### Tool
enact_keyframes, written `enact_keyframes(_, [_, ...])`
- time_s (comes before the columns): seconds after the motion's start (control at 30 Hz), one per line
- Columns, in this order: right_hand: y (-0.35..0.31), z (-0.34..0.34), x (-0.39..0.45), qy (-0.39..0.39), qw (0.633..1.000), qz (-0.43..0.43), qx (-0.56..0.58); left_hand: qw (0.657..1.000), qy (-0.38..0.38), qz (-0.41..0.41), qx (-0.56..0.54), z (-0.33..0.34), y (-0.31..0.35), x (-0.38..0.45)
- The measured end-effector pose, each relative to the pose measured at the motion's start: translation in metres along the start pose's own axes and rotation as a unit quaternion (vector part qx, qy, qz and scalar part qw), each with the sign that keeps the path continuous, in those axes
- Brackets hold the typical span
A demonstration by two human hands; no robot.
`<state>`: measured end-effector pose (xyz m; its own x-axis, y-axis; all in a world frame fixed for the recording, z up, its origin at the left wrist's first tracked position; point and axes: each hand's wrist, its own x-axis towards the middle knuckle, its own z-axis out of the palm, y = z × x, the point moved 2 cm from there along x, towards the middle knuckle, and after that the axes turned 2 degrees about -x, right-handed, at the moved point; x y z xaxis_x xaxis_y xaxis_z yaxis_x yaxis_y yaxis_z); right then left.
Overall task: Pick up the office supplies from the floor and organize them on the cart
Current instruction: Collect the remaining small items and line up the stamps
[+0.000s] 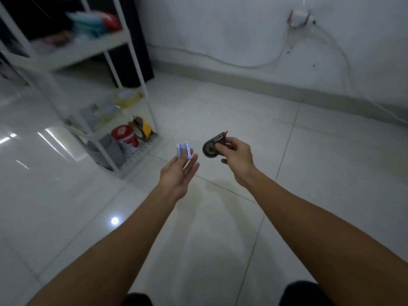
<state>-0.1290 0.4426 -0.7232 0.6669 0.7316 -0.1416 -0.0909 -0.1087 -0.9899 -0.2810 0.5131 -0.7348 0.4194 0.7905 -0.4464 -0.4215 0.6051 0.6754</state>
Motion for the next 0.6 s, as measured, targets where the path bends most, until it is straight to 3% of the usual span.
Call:
enact_keyframes(0.1, [-0.061, 0.037, -0.012, -0.04, 0.997, 0.003, 0.066, 0.999, 0.016, 0.01, -0.028, 0.01, 0.056, -0.03])
enact_keyframes(0.33, [-0.18, 0.099, -0.022, -0.098, 0.989, -0.086, 0.063, 0.996, 0.006, 0.081, -0.032, 0.026, 0.19, -0.065])
enact_keyframes(0.47, [-0.222, 0.134, 0.0, -0.159, 0.981, -0.099, 0.043, 0.991, -0.013, 0.12, -0.054, 0.035, 0.256, -0.062])
enact_keyframes(0.6, [-0.256, 0.181, 0.051, -0.151, 0.981, -0.097, 0.068, 0.991, -0.025, 0.124, -0.054, 0.049, 0.31, -0.036])
